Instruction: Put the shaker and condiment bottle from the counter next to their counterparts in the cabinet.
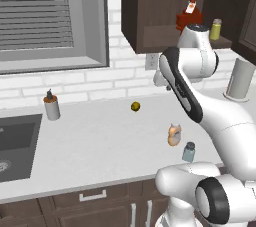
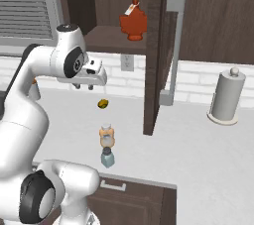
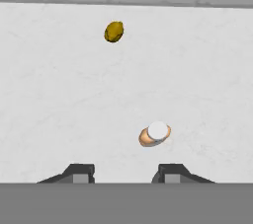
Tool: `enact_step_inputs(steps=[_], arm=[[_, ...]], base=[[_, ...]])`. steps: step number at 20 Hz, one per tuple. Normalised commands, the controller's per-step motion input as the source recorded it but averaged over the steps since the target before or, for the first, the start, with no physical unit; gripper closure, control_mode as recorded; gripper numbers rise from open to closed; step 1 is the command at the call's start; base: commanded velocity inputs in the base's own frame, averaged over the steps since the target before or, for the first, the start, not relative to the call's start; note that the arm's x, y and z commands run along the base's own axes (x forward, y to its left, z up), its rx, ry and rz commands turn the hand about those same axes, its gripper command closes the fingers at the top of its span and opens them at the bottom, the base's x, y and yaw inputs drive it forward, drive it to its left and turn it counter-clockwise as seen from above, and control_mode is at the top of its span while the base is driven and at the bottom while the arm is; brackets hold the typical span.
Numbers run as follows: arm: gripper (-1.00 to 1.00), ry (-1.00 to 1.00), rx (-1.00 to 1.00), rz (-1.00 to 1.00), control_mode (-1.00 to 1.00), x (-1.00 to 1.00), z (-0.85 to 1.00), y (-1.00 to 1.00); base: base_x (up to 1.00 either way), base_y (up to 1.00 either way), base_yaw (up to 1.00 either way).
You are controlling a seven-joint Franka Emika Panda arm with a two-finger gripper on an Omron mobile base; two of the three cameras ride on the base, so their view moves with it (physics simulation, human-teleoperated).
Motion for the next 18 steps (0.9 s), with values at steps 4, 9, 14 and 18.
enact_step_inputs(steps=[4,9,14,18], arm=[[-1.0,0.0,0.01,-0.01,-1.0,-0.14,-0.05,-0.01],[-1.0,-0.08,-0.01,0.02,-1.0,-0.09,-0.47,-0.09],[-1.0,-0.22,-0.05,0.13,-1.0,-0.36,-0.52,-0.15],[-1.0,-0.24,-0.03,0.09,-1.0,-0.52,-0.38,-0.08]], base=[[0.0,0.0,0.0],[0.0,0.0,0.0],[0.0,0.0,0.0],[0.0,0.0,0.0]])
